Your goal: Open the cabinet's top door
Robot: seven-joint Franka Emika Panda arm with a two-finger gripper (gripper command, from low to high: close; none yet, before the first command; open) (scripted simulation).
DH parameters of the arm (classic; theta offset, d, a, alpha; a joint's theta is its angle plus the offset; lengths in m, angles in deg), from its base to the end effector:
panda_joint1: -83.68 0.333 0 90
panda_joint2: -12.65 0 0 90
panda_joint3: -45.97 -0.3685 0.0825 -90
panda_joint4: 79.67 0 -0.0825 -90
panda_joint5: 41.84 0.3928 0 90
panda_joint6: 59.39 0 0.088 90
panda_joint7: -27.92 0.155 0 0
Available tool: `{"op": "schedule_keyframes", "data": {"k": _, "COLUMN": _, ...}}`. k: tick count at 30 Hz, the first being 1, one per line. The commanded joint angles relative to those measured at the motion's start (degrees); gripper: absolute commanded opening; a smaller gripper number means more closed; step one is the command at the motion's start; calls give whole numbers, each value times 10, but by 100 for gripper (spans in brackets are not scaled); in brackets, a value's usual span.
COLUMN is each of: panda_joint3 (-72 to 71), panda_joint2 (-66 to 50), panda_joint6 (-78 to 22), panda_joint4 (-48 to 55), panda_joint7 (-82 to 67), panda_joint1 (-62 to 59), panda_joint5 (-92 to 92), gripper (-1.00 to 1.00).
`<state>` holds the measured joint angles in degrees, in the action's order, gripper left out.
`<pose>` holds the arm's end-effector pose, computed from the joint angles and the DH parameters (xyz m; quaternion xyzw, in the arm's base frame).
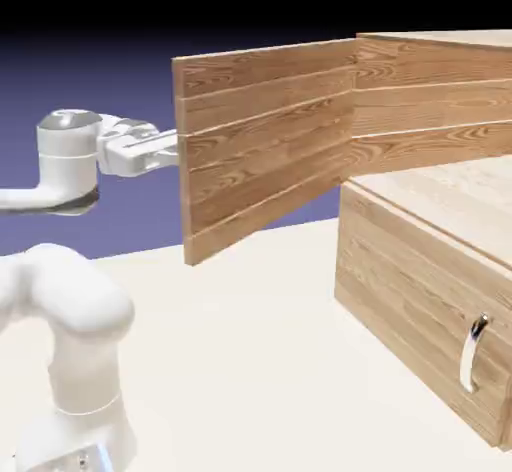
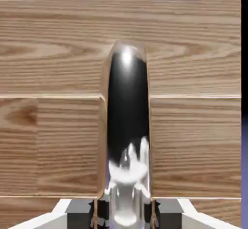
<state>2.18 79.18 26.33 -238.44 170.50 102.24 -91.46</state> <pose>0.1390 0.1225 0.5340 0.4249 -0.5651 0.7002 0.0991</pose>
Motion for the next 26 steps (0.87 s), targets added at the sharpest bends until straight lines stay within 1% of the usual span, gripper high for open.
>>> {"op": "schedule_keyframes", "data": {"k": 1, "panda_joint3": -21, "panda_joint2": -14, "panda_joint6": -18, "panda_joint4": 19, "panda_joint7": 4, "panda_joint1": -14, "panda_joint5": 16, "gripper": -100}}
{"op": "schedule_keyframes", "data": {"k": 7, "panda_joint3": -139, "panda_joint2": -83, "panda_joint6": -115, "panda_joint4": 143, "panda_joint7": 23, "panda_joint1": -120, "panda_joint5": 91, "gripper": -100}}
{"op": "schedule_keyframes", "data": {"k": 13, "panda_joint3": -244, "panda_joint2": -120, "panda_joint6": -199, "panda_joint4": 266, "panda_joint7": 28, "panda_joint1": -243, "panda_joint5": 140, "gripper": -100}}
{"op": "schedule_keyframes", "data": {"k": 19, "panda_joint3": -333, "panda_joint2": -123, "panda_joint6": -271, "panda_joint4": 384, "panda_joint7": 18, "panda_joint1": -368, "panda_joint5": 175, "gripper": -100}}
{"op": "schedule_keyframes", "data": {"k": 26, "panda_joint3": -414, "panda_joint2": -97, "panda_joint6": -350, "panda_joint4": 526, "panda_joint7": -13, "panda_joint1": -509, "panda_joint5": 205, "gripper": -100}}
